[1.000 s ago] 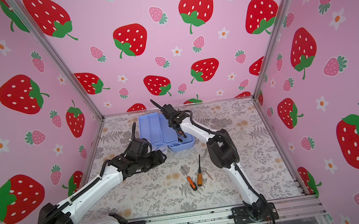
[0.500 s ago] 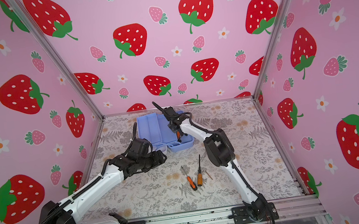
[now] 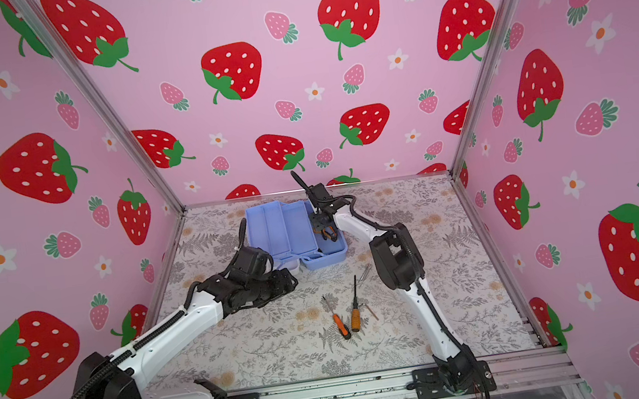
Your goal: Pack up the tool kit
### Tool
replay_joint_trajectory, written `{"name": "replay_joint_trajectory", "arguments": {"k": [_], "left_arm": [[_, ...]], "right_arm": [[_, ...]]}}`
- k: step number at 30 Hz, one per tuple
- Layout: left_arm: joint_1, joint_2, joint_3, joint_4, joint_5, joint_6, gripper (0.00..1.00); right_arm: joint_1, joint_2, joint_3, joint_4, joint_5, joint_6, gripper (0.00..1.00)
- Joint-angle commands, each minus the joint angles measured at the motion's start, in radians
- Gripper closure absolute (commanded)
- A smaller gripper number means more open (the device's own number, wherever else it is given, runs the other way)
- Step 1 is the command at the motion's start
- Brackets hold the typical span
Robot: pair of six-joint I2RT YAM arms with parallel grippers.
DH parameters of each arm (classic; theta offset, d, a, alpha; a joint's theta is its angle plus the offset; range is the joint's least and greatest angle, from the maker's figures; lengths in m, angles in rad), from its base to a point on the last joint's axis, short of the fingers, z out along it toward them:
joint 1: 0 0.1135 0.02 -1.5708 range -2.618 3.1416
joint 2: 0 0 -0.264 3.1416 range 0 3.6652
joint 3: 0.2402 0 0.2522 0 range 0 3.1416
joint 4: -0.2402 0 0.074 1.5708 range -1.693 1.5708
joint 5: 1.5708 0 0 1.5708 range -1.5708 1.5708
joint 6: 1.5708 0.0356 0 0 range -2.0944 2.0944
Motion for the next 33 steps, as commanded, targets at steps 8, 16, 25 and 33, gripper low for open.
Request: {"name": "replay_joint_trajectory", "arguments": {"k": [8, 16, 25, 33], "left_arm": [[0.001, -0.02, -0.006, 0.006, 0.0, -0.03, 0.18], [-0.001, -0.027, -0.017, 0.006, 0.003, -0.034, 0.18], [0.0, -0.032, -0.03, 0.003, -0.004, -0.032, 0.18], [-0.001, -0.025, -0.029, -0.006, -0.008, -0.024, 0.18]], "right_arm": [[-0.008, -0.288, -0.318, 0.155, -0.127, 0.089, 0.8], [-0.005, -0.308, -0.492, 0.228, -0.309, 0.195, 0.96], [-0.005, -0.251, -0.491, 0.2, -0.291, 0.213, 0.98], [-0.054, -0.302, -0.536, 0.195, -0.131, 0.249, 1.0]]}}
